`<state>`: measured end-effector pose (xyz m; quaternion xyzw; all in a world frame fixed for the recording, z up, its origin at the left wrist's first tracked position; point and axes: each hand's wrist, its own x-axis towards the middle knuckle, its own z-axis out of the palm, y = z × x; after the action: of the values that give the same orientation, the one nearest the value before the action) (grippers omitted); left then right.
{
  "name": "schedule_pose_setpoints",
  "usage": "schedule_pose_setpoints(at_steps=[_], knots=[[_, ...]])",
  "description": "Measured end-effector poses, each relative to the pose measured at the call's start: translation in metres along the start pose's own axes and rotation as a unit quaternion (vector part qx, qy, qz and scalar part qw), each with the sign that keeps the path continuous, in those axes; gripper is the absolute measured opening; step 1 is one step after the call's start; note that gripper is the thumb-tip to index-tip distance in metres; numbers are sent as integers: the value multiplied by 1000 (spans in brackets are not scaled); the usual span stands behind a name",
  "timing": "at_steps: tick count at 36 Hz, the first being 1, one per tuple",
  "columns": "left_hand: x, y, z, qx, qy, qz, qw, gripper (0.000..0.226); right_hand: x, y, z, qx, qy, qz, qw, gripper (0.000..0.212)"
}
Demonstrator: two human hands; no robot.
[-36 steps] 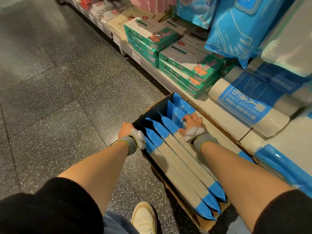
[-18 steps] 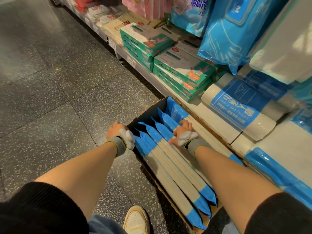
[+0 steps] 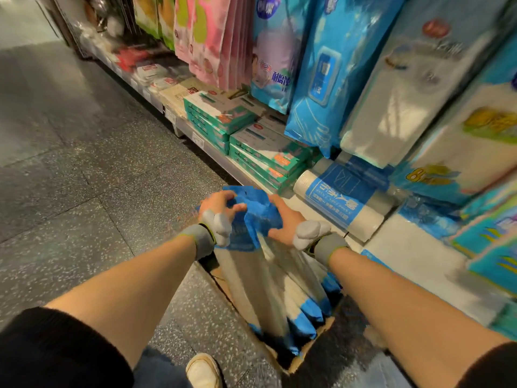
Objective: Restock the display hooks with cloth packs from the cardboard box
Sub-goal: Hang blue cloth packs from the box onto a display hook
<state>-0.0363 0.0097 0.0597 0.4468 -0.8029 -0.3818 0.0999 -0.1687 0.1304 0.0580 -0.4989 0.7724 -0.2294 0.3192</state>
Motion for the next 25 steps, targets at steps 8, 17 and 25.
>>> schedule_pose_setpoints(at_steps=[8,17,25], knots=[[-44,68,5,10,29,98,995,37,-69,-11,-44,42,133,23,990,48],[-73,151,-34,63,117,191,973,23,-120,-36,-106,173,234,12,957,59],[-89,225,-79,88,134,228,960,26,-154,-82,-175,262,322,10,910,60]])
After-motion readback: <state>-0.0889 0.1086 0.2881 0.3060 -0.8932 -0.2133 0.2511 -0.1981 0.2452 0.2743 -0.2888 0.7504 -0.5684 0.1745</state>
